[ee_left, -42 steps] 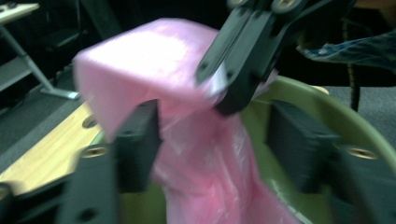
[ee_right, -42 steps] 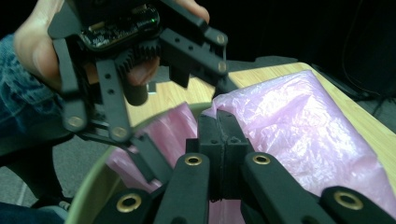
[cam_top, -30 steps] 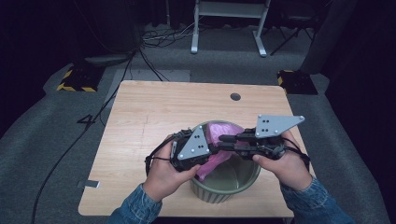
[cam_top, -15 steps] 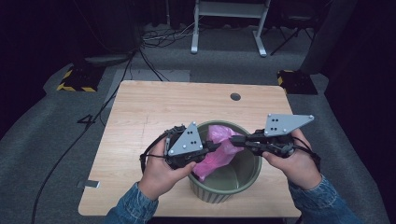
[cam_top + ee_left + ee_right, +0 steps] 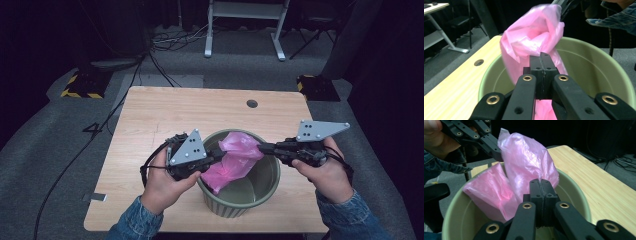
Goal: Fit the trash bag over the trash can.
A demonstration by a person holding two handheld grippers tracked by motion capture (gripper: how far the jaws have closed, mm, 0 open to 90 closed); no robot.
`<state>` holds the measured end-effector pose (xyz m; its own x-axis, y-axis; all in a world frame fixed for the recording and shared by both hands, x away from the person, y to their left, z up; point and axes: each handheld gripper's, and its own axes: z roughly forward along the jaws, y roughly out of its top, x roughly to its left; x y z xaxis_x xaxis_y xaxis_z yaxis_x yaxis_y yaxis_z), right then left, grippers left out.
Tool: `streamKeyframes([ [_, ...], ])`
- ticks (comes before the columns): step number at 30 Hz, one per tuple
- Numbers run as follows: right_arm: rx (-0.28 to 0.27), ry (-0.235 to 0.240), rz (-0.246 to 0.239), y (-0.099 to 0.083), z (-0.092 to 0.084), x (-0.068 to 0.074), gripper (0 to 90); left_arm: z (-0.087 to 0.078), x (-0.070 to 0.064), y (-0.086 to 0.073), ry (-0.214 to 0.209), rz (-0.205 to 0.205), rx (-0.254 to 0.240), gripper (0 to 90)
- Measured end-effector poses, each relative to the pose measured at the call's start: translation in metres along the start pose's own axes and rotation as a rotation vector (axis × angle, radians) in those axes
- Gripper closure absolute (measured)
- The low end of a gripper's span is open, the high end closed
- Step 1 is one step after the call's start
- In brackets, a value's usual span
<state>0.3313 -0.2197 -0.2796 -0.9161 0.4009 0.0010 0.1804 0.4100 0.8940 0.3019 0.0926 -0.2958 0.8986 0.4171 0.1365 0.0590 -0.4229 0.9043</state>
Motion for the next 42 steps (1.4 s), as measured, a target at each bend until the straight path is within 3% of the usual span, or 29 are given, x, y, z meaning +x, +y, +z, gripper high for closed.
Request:
streamKeyframes([
  [7,0.007,-0.060,0.027,-0.011,-0.016,-0.008,90.0,-0.011,0.005,-0.009,0.041,-0.021,-0.005,90.0],
  [12,-0.029,-0.046,0.053,-0.016,-0.023,-0.011,90.0,-0.013,0.008,-0.011,0.059,-0.022,-0.024,90.0],
  [15,-0.042,-0.028,0.049,-0.013,-0.023,-0.008,90.0,-0.005,0.006,-0.008,0.083,0.007,-0.055,59.4],
  [16,-0.045,-0.023,0.049,-0.011,-0.022,-0.007,90.0,-0.003,0.005,-0.006,0.073,0.023,-0.055,53.0],
  [19,-0.051,-0.009,0.039,-0.006,-0.018,-0.004,90.0,0.006,-0.001,-0.001,0.058,0.047,-0.047,37.6],
  [21,-0.053,0.001,0.035,-0.004,-0.015,-0.002,90.0,0.012,-0.003,0.003,0.040,0.043,-0.047,33.6],
  [23,-0.049,0.009,0.029,-0.001,-0.011,0.000,89.9,0.016,-0.004,0.005,0.010,0.027,-0.058,34.3],
  [26,-0.044,0.018,0.024,0.000,-0.005,0.003,89.2,0.020,-0.004,0.007,-0.014,0.021,-0.059,42.8],
  [28,-0.036,0.035,0.014,0.002,0.004,0.008,85.7,0.023,-0.005,0.008,-0.043,0.021,-0.050,64.6],
  [31,-0.033,0.016,-0.004,0.003,0.007,0.010,90.0,0.021,-0.005,0.008,-0.047,0.020,-0.038,87.5],
  [38,-0.052,-0.039,0.016,0.000,-0.005,0.004,90.0,0.006,-0.001,0.002,-0.022,-0.008,-0.031,90.0],
  [42,-0.065,-0.042,0.038,-0.004,-0.010,0.000,90.0,0.000,-0.001,-0.002,-0.023,-0.018,-0.048,90.0],
])
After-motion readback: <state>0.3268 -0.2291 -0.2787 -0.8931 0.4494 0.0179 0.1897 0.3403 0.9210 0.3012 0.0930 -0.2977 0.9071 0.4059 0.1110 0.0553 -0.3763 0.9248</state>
